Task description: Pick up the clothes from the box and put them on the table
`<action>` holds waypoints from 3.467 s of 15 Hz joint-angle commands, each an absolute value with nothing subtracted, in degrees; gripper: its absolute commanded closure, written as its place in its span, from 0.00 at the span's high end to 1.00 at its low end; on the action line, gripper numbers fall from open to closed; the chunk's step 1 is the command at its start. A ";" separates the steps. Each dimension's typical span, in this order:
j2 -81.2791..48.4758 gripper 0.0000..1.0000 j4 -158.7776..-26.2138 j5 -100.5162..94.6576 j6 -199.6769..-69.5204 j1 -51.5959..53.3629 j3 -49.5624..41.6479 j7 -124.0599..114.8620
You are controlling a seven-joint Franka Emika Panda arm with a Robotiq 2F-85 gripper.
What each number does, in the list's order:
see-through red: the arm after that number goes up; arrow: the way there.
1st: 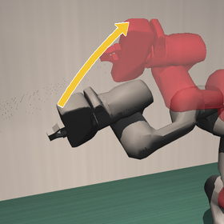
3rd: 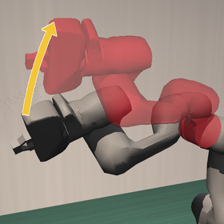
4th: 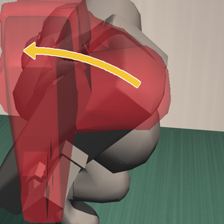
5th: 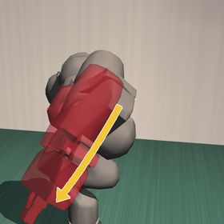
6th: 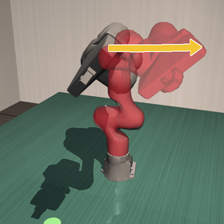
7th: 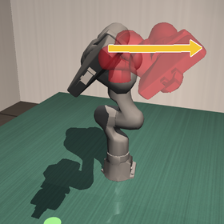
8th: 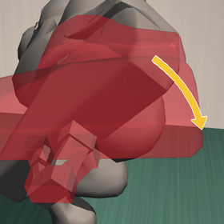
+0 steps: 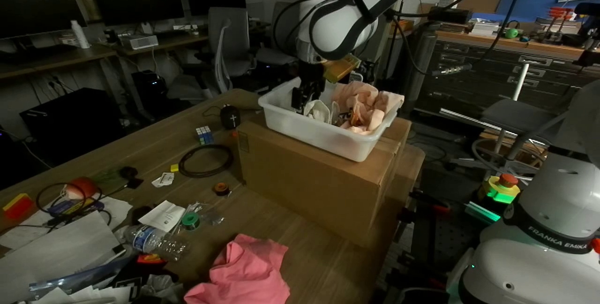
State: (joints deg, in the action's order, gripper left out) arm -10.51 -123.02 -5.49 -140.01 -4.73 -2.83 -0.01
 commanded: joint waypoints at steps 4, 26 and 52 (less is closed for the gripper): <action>-10.32 0.35 -123.52 -9.09 -140.88 -3.63 -4.24 -5.74; 27.47 0.03 -135.11 -7.70 -139.23 -5.40 4.74 -30.54; 5.25 0.33 -107.48 -18.79 -123.55 7.98 20.87 -46.20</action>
